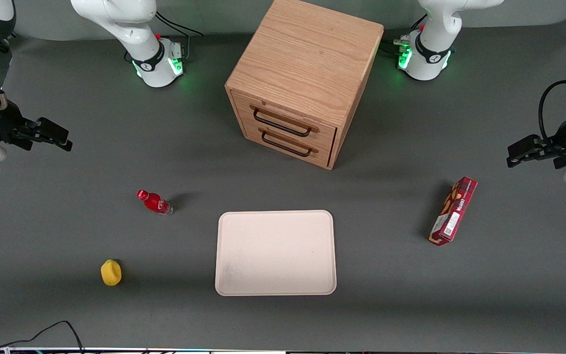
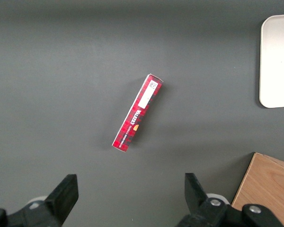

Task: Open upper drawer
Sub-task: 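Move the right gripper toward the upper drawer's black handle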

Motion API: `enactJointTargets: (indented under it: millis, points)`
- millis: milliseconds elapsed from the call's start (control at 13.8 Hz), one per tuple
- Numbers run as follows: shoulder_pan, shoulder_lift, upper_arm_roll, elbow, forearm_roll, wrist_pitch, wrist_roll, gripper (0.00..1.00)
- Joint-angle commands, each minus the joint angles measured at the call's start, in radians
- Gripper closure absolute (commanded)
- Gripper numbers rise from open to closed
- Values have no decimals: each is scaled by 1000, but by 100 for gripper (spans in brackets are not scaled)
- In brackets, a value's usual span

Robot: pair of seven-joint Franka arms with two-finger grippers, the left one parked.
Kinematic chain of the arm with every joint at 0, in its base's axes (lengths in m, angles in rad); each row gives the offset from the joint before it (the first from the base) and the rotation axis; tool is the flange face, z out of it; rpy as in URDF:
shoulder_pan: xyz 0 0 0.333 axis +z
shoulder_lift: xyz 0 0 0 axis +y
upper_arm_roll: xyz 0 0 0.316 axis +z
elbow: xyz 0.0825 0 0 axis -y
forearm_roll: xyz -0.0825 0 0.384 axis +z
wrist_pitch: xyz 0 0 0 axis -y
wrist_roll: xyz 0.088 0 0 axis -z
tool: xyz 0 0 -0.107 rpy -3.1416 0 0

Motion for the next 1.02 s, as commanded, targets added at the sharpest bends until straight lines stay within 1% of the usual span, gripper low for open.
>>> enactJointTargets:
  millis: [0, 73, 145, 218, 291, 364, 509, 582, 727, 873, 945]
  points:
    - [73, 37, 1, 25, -7, 35, -41, 0]
    - [78, 57, 8, 46, 1, 35, -120, 0]
    - [77, 91, 30, 69, 2, 36, -239, 0]
    - [77, 123, 57, 103, 18, 36, -369, 0]
    - [80, 140, 66, 117, 54, 35, -448, 0]
    - [98, 151, 80, 114, 106, 35, -478, 0]
    - [132, 195, 100, 114, 243, 35, -486, 0]
    - [158, 221, 111, 114, 283, 38, -489, 0]
    - [219, 286, 151, 129, 291, 41, -528, 0]
    - [241, 375, 220, 193, 280, 44, -590, 0]
    - [264, 384, 228, 201, 274, 45, -597, 0]
